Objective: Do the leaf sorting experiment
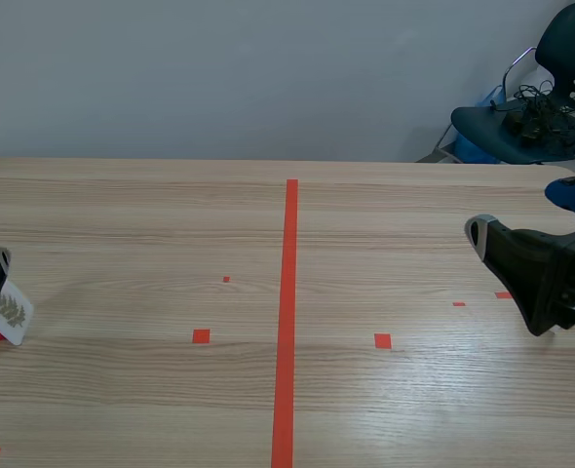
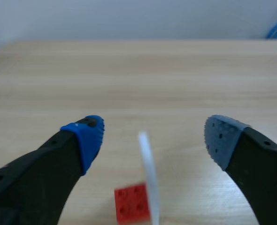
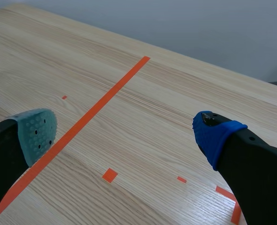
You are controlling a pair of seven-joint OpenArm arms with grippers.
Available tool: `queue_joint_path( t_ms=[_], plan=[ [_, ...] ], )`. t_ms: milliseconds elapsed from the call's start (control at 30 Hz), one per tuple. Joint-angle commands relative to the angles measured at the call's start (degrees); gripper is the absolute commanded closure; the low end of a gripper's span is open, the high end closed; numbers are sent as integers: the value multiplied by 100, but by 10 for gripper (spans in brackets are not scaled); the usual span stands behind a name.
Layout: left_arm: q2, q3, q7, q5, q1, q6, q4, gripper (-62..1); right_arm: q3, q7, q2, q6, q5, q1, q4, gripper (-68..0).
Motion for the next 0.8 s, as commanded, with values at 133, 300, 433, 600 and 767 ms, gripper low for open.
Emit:
queue_joint_path(
  t_ms=[133, 300, 433, 600, 767],
  plan=[
    [-393, -496, -68, -63, 693, -1246, 1698, -623, 330, 63, 90, 17, 109, 83, 11, -595],
    [-332, -509, 337, -61, 1300, -1939, 2863, -623, 660, 61, 90, 20, 111, 83, 37, -596],
    [-267, -509, 719, -57, 1746, -1941, 3703, -623, 822, 17, 90, 22, 114, 81, 39, -634],
    [-155, -509, 966, -55, 2135, -1941, 4288, -623, 946, 0, 90, 20, 114, 74, 39, -679],
    [-66, -509, 1132, -37, 2267, -1954, 4321, -623, 955, -4, 92, 20, 114, 0, 63, -679]
  ],
)
